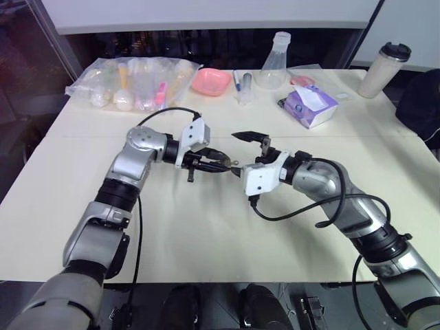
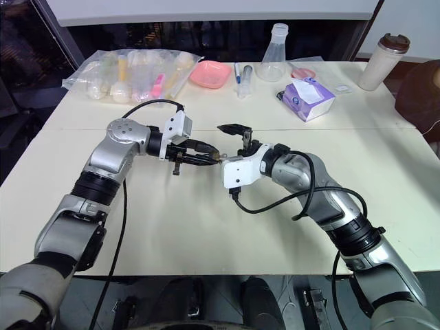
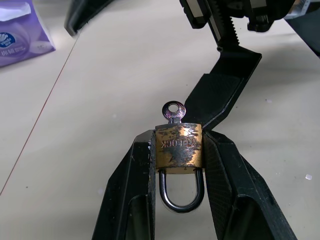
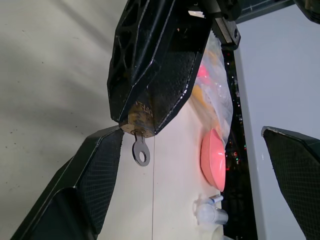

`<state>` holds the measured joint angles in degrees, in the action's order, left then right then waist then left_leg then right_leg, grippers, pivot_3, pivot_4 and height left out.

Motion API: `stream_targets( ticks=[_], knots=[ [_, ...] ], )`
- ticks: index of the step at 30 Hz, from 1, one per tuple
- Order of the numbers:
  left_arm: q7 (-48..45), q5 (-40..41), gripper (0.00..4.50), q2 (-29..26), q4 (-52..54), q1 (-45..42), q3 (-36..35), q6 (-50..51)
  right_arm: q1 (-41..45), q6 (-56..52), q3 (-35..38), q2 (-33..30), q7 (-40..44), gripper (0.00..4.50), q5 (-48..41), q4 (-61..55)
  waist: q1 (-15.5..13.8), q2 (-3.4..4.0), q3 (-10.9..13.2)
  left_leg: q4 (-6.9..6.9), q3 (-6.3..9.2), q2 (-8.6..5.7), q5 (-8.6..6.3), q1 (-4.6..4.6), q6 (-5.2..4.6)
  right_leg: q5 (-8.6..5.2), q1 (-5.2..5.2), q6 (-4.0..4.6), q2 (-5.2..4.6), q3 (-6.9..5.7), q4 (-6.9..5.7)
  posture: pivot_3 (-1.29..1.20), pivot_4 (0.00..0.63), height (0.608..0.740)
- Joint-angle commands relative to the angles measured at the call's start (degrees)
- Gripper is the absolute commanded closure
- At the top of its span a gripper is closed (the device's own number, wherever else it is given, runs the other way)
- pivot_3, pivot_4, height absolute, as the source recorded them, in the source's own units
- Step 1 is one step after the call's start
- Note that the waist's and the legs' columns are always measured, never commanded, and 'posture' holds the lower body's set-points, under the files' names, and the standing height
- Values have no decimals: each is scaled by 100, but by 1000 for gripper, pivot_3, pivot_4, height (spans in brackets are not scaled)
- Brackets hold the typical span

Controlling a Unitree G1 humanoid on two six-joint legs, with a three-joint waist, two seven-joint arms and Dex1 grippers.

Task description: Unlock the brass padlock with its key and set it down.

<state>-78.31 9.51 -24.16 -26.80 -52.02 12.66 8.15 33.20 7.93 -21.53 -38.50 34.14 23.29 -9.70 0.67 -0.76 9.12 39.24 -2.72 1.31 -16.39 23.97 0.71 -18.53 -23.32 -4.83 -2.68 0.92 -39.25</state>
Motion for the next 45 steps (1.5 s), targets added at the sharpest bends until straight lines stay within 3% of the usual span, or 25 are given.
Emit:
stream_targets(
  ticks=[1,6,7,14,22,27,28,33,37,43,45],
  knots=[
    [-7,24,3749,-2,210,-2,-16,-112,41,130,162,73,38,1742,29,-109,7,0,0,0,0,1,0,0,0,0,0,0,0,0,0,0,150,715],
    [-6,-29,3749,-41,235,49,22,-205,3,188,234,104,118,4243,69,-87,9,0,0,0,0,1,0,0,0,0,0,0,0,1,0,0,150,715],
    [-1,-30,3749,-44,234,53,21,-206,-3,185,253,112,130,4453,62,-87,7,0,0,0,0,1,0,-1,0,0,0,0,0,1,-1,0,150,715],
    [58,-162,3749,-70,310,117,74,-540,-16,-151,289,244,514,4453,-235,-158,7,0,0,0,-1,1,0,-1,0,0,0,0,1,1,-2,0,150,715],
    [548,-818,3749,-17,-20,34,239,-2105,56,-2373,244,439,2159,4453,-1528,-618,-3,0,0,1,0,1,0,-1,-1,1,1,0,-5,0,-1,0,150,715],
    [660,-984,3749,-49,-202,-14,298,-2833,298,-3132,144,566,2464,4453,-1737,-673,3,1,0,1,0,2,-15,-1,-26,1,-1,1,-5,-1,-3,0,150,715],
    [670,-989,3749,-44,-237,-27,301,-2881,320,-3146,152,584,2443,4453,-1722,-671,6,0,0,1,0,2,-15,-1,-26,1,-2,0,-5,-1,-4,0,150,715],
    [373,-518,3749,-164,-60,56,98,-1650,416,-631,-55,50,851,4453,29,-78,6,1,0,1,-3,1,-15,0,-27,1,-8,0,-3,-1,-8,0,150,715],
    [98,-219,3749,-256,94,48,17,-790,223,380,27,-218,269,3065,370,172,7,0,0,2,-5,-4,-8,4,-14,0,-10,-1,0,-2,-8,0,150,715],
    [-111,124,3749,-258,197,2,-122,119,57,749,247,-130,-44,52,411,133,13,0,0,2,-4,-1,1,4,2,0,-9,-1,2,-1,-9,0,150,715],
    [-124,192,3749,-258,236,-33,-136,293,65,895,250,-99,-105,15,442,165,16,0,0,2,-3,2,2,4,4,0,-9,-1,2,-1,-9,0,150,715]
  ],
)
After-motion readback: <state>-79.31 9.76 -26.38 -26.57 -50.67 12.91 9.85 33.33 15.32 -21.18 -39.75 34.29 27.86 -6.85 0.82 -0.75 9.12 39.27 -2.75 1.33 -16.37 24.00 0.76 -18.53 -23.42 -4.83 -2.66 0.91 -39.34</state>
